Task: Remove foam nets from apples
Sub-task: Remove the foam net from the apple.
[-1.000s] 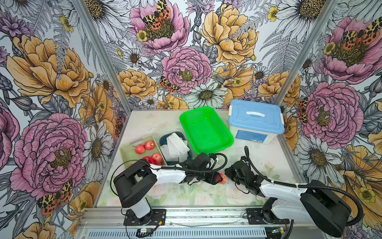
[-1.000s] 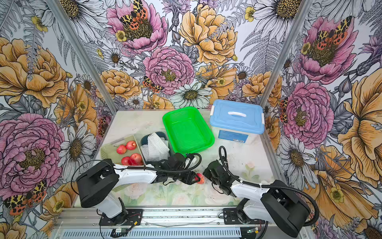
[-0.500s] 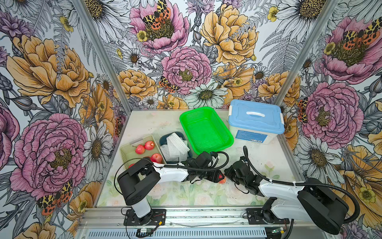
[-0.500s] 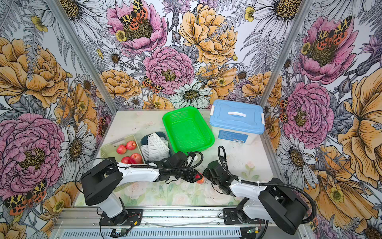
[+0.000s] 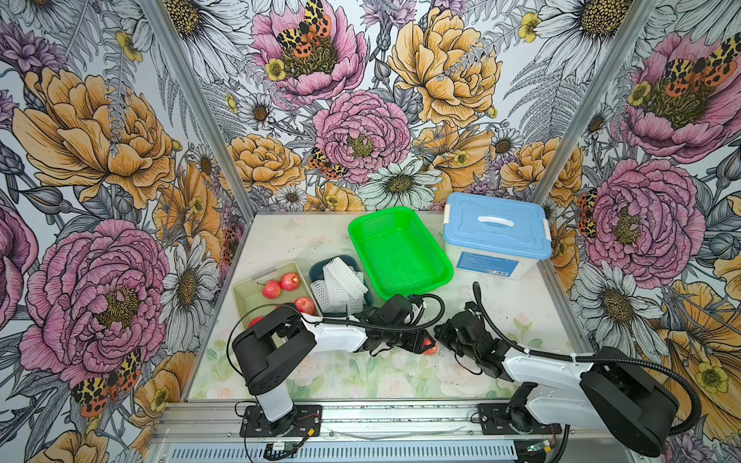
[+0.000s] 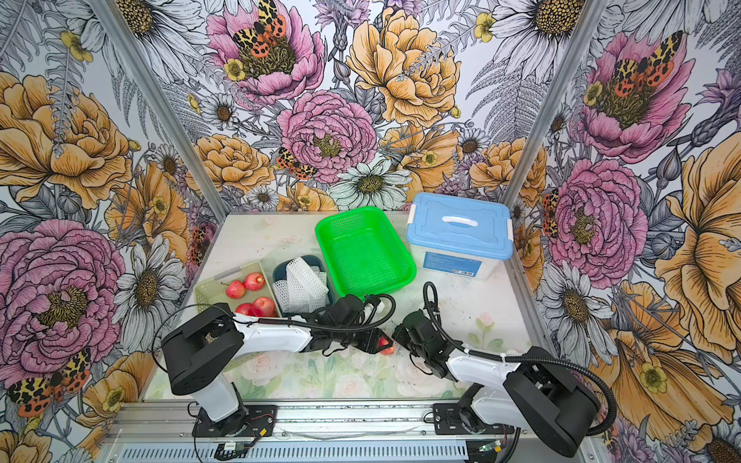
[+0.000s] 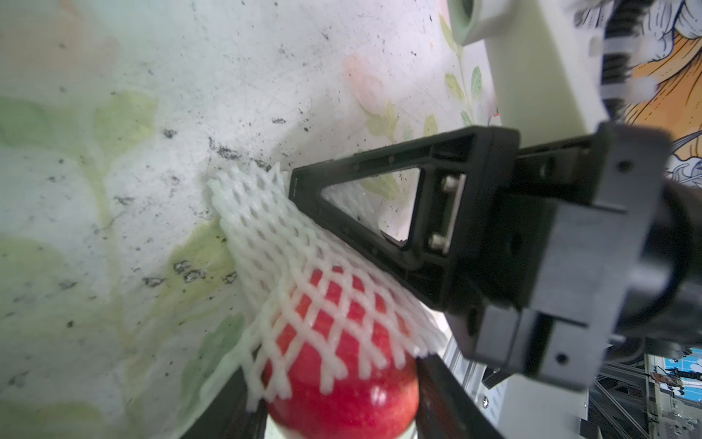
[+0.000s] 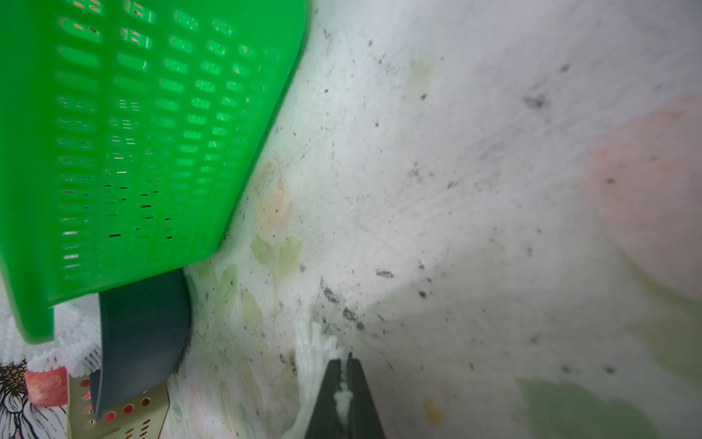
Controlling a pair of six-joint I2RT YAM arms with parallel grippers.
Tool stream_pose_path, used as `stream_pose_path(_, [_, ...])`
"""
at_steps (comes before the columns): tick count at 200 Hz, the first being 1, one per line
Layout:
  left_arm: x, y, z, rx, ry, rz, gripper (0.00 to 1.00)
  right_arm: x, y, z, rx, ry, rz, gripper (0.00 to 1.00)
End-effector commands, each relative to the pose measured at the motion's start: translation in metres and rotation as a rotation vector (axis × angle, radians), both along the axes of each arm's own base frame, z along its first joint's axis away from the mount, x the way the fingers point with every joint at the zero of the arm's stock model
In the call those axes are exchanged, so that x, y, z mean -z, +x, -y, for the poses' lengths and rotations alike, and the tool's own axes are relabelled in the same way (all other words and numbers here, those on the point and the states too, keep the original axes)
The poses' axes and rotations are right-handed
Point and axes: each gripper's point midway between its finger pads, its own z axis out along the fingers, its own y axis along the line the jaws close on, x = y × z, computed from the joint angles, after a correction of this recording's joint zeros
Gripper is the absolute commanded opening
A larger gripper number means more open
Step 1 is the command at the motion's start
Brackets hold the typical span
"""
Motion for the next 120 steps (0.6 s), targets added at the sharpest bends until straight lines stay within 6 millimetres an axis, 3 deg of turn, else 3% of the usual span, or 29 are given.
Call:
stream_pose_path(1, [-0.016, 0.006, -0.009, -0.008, -0.033, 0.030, 0.53, -0.010, 0.004, 0.003, 0.016, 0.007, 0.040, 0.00])
stream_pose_path(73, [-0.039, -0.004, -0.040, 0.042, -0.018, 0.015, 0.56, -0.020, 0.011, 0.014, 0.059, 0.000, 0.085, 0.00])
stream_pose_path(120, [-0.060, 0.007, -0.057, -0.021, -0.093, 0.022, 0.58, -0.024, 0.013, 0.016, 0.059, -0.007, 0.100, 0.00])
